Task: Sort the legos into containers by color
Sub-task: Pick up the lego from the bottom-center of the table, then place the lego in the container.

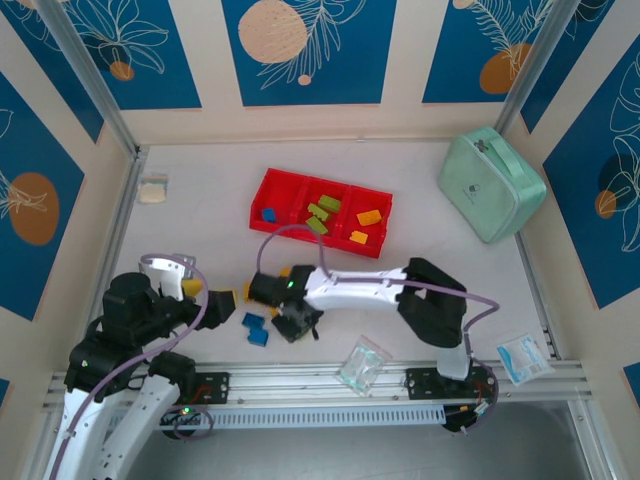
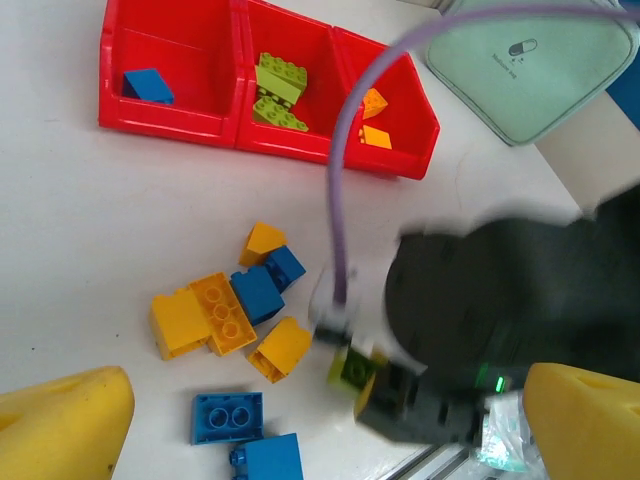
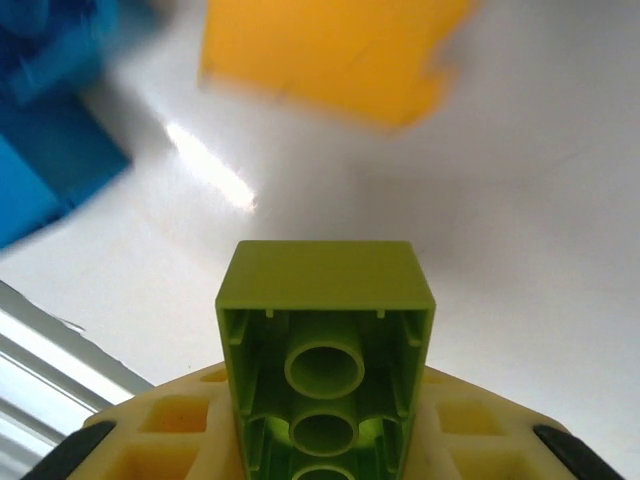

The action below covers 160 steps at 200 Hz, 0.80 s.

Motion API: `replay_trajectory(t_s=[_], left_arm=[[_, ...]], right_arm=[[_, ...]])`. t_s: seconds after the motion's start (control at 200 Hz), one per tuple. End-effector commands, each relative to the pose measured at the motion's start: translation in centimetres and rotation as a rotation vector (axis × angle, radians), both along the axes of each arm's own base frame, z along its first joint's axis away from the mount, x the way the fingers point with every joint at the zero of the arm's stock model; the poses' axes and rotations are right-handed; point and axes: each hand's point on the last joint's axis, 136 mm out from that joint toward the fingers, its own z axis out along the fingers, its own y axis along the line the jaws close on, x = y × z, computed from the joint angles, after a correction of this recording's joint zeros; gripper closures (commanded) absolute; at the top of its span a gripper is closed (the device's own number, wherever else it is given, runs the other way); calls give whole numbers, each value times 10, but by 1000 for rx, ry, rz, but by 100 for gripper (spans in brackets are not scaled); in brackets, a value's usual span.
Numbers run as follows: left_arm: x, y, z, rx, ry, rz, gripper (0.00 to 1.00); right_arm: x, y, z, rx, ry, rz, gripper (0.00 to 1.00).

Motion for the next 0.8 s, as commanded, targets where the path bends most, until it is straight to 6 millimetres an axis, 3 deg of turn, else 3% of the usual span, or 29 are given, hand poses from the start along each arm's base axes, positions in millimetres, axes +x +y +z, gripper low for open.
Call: replay_trajectory(t_s=[0.0, 0.145, 0.31, 0.45, 0.615, 0.795], left_arm=[[-2, -1, 7, -7, -26, -12, 1], [-1, 0, 6, -2, -26, -6, 1], [-1, -1, 6, -3, -25, -9, 1], [0, 0, 5, 0, -25, 0, 1], [2, 2, 5, 3, -30, 13, 1], [5, 5, 3, 11, -21, 35, 1]], right_arm=[[56, 5, 54, 155, -86, -84, 78], [122, -2, 82, 165, -174, -156, 80], [194, -11, 86, 160, -227, -208, 82], [241, -17, 85, 197, -232, -271, 82], [272, -16, 78, 212, -230, -303, 81], [289, -24, 63, 205, -204, -343, 77]])
